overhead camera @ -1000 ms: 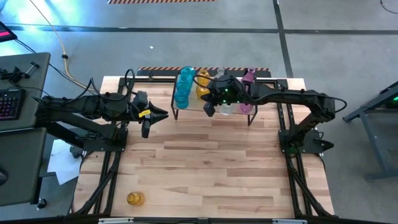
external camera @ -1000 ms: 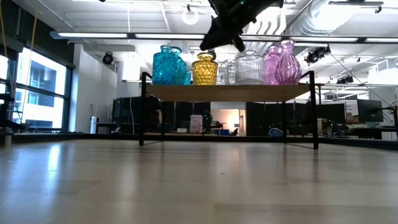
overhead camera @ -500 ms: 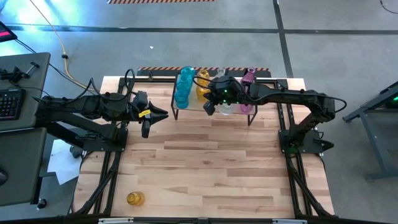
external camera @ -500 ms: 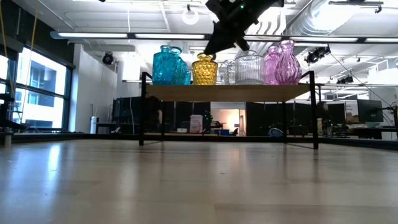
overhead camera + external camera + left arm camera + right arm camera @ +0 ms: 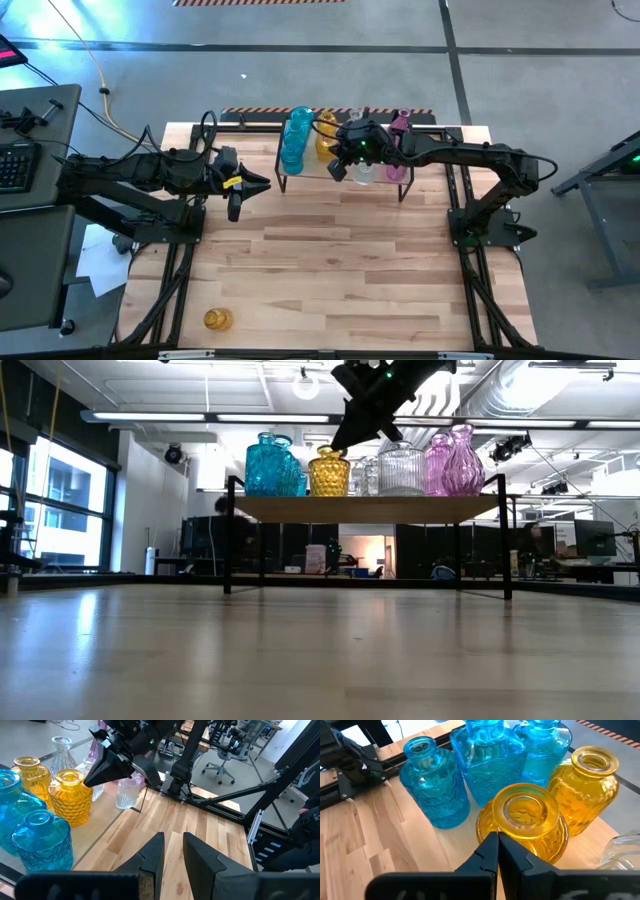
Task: Sort vases onto shelf
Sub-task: Put the right yellow vase on the shelf aligned with the other yellow vase
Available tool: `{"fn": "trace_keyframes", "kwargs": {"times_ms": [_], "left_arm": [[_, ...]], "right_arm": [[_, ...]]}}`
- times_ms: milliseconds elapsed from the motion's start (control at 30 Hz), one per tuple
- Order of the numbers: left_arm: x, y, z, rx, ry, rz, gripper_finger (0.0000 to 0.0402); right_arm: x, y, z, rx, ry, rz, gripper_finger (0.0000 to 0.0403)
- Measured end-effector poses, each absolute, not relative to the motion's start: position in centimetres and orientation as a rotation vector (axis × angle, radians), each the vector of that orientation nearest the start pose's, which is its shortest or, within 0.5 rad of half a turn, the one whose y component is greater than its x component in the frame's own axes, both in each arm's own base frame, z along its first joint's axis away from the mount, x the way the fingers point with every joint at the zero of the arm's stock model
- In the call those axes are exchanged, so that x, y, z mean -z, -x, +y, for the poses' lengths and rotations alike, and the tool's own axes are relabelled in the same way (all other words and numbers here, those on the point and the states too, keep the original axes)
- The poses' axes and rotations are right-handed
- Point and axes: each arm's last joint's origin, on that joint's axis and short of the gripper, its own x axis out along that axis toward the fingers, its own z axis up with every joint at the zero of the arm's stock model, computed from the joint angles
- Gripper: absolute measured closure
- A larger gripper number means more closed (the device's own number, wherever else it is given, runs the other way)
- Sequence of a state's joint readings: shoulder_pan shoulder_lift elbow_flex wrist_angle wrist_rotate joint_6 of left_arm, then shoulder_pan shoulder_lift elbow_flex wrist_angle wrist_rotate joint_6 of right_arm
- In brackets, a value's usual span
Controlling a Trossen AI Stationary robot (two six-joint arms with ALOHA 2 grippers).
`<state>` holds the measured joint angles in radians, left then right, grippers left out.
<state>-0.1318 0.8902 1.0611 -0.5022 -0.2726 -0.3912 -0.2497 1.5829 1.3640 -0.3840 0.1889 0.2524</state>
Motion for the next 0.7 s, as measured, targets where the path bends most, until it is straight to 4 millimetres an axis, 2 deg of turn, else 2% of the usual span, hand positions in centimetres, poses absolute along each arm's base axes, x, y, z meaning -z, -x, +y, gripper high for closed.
{"fn": "trace_keyframes", "kwargs": {"times_ms": [700], "left_arm": [[-37.91, -17.53, -1.53, -0.2, 0.322, 0.285, 0.0339]], "right_arm": [[-32.23, -34.36, -9.84, 0.505, -0.253, 0.499, 0.0403]]}}
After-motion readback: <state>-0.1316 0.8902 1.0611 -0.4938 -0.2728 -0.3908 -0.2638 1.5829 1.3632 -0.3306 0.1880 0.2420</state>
